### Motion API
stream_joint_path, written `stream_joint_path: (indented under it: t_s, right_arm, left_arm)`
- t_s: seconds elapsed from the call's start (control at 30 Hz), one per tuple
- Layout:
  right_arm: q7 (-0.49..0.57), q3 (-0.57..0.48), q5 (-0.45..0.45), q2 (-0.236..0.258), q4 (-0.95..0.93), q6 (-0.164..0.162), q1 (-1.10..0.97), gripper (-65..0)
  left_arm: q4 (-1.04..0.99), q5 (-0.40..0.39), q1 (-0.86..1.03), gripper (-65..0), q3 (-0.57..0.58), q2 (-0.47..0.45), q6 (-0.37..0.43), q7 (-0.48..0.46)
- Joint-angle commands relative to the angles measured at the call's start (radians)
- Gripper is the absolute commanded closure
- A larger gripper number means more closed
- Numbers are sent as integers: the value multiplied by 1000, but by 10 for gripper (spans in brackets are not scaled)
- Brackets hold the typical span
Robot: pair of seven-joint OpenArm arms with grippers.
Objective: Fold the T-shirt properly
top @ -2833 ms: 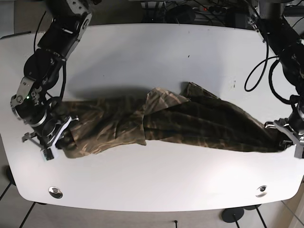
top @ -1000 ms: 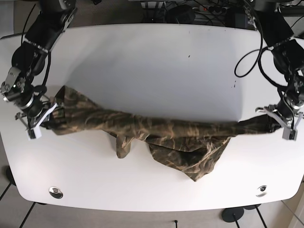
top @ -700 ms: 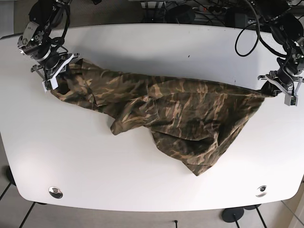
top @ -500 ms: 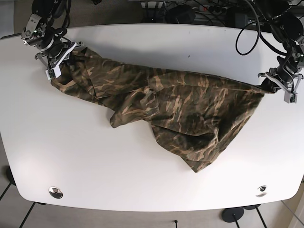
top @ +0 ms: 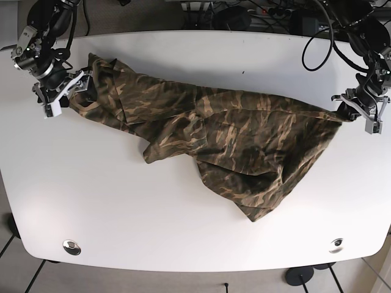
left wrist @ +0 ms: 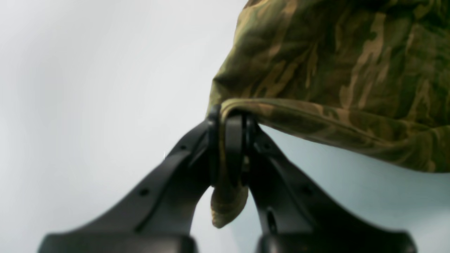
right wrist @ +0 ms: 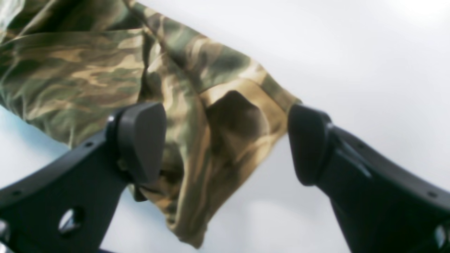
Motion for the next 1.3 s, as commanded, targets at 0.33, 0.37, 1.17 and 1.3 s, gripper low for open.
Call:
stream_joint_path:
  t_s: [0.33, 0.37, 1.17, 1.3]
  right_arm:
    - [24, -252, -18, 2, -183, 3, 203, -515]
    - [24, -272, -18, 2, -223, 3, 255, -515]
    - [365, -626, -10, -19, -910, 3, 664, -35]
    - [310, -614, -9, -15, -703, 3, 592, -19]
  left_arm:
    - [16, -7, -8, 0, 36, -23, 2, -23]
    - [16, -7, -7, 0, 36, -23, 2, -23]
    - [16, -7, -13, 0, 38, -23, 2, -23]
    - [16, -7, -14, 0, 38, -23, 2, -23]
